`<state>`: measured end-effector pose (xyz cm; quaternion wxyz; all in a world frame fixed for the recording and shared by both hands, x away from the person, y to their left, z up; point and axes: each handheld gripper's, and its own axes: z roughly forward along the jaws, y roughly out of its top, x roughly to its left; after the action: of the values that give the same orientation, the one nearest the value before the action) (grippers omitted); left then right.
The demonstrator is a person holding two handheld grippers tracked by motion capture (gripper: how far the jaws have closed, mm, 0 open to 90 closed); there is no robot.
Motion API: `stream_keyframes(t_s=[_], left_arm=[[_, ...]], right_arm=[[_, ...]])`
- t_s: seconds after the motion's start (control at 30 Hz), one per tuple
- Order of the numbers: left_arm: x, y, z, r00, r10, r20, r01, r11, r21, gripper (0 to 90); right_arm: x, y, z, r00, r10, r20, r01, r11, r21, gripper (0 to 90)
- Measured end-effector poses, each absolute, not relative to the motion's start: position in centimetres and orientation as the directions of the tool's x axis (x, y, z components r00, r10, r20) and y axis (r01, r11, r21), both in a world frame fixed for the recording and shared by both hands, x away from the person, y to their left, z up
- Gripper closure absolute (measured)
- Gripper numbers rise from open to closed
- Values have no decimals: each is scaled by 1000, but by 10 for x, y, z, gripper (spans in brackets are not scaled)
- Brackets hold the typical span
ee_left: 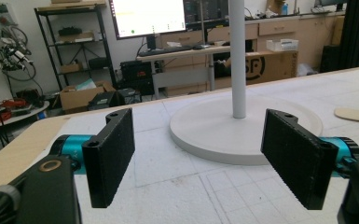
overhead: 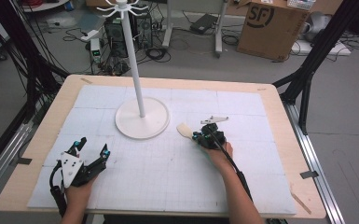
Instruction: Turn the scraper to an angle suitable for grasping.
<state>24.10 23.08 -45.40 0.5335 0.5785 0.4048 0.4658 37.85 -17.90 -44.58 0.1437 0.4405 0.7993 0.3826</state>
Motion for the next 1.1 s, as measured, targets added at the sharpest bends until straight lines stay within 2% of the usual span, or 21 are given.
stream_keyframes(t_s=[0.57,1.1], left_arm=[[241,231,-454,238,965,108,-30,-103,994,263],[241,230,-454,237,965,109,-35,-103,994,263]], right_arm=[[355,-163,-443,-670,736,95,555,411,723,900],[336,-159,-443,-722,685,100,517,437,736,900]])
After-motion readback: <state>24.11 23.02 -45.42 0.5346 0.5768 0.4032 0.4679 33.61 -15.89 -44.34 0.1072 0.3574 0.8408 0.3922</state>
